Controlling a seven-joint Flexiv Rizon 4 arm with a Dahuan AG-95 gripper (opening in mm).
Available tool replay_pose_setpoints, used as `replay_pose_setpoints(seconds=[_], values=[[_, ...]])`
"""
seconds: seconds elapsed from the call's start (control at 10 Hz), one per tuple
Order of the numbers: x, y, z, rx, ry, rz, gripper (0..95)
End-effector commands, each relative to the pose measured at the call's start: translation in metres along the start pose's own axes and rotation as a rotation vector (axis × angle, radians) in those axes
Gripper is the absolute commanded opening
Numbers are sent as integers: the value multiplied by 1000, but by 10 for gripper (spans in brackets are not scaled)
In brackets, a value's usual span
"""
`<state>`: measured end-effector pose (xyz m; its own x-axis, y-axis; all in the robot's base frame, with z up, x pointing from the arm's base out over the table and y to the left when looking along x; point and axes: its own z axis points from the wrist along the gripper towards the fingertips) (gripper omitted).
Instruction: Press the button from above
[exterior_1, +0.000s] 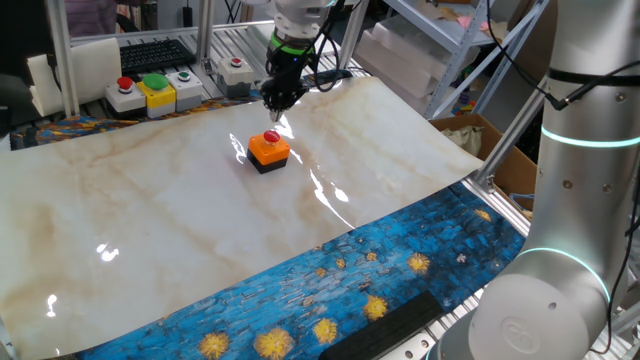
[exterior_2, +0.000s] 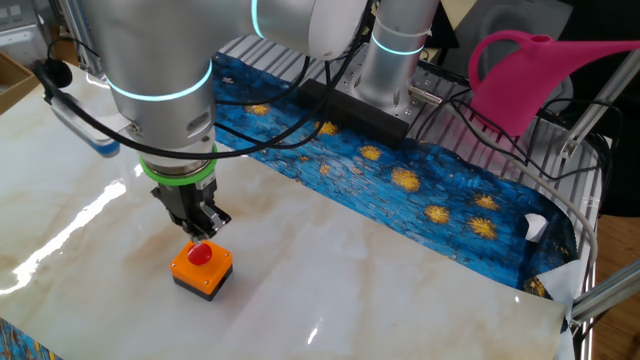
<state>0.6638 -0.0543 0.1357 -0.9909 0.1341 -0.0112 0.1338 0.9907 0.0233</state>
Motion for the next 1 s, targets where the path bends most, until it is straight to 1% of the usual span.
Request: replay_pose_setpoints(seconds=[0.1,0.2,0.3,0.5,0.6,0.9,1.0], values=[[-1,0,0,7,-5,-2,0],[-1,0,0,12,-5,1,0],[-1,0,0,17,1,12,0],[-1,0,0,24,65,36,0],[-1,0,0,26,87,35,0],[-1,0,0,36,86,71,0],[-1,0,0,41,86,70,0]])
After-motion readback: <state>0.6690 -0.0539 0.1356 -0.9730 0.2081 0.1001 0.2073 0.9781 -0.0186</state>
